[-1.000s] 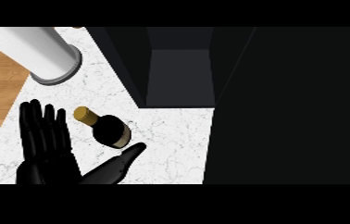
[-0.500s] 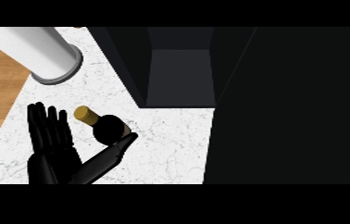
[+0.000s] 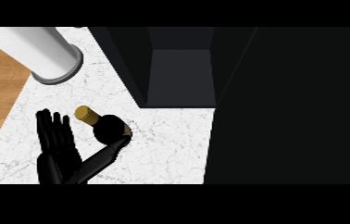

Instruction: Pick up the wine, place it into the cabinet and close the cabinet

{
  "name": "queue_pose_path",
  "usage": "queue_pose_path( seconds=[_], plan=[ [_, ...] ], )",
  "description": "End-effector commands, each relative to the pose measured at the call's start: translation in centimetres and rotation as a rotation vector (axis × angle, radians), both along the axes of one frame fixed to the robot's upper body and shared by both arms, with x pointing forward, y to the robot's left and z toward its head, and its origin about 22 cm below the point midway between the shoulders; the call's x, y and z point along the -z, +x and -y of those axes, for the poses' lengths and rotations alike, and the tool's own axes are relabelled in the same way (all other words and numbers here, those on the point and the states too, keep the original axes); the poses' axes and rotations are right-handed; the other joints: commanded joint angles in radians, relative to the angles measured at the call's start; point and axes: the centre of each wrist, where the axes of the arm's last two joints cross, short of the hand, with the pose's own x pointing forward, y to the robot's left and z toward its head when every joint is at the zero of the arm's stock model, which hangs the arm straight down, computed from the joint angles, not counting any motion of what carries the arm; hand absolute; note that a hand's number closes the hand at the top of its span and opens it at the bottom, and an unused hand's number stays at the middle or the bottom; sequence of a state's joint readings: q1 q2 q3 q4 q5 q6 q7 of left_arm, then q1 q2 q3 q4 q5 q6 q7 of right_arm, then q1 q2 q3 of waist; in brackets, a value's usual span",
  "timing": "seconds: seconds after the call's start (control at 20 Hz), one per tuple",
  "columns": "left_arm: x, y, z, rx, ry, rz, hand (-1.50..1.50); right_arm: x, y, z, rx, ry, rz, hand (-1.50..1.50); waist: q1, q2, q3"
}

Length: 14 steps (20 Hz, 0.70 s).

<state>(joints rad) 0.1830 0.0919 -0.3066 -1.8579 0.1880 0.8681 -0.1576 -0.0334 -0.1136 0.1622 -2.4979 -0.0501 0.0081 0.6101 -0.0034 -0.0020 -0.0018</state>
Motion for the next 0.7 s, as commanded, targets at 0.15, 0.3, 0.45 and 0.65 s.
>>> queue_pose_path(
  seconds=[0.15,0.3,0.45,0.65],
  plan=[
    [4.6,-1.2,-2.0,0.017,-0.020,-0.025,-1.50,-1.4,-2.8,-0.2,-0.030,0.056,0.054,-1.50,0.003,0.000,0.001],
    [4.1,0.7,-2.2,0.039,-0.034,-0.002,-1.50,-2.1,-2.4,0.1,-0.022,0.017,0.062,-1.50,0.002,0.001,0.001],
    [5.9,0.7,-1.2,0.049,-0.039,-0.006,-1.50,-1.6,-3.4,0.7,-0.030,0.012,0.066,-1.50,-0.002,0.000,0.002],
    [7.7,0.9,-0.7,0.063,-0.047,0.009,-1.50,-2.8,-1.7,-0.3,-0.034,0.037,0.053,-1.50,0.004,0.001,0.000]
  ],
)
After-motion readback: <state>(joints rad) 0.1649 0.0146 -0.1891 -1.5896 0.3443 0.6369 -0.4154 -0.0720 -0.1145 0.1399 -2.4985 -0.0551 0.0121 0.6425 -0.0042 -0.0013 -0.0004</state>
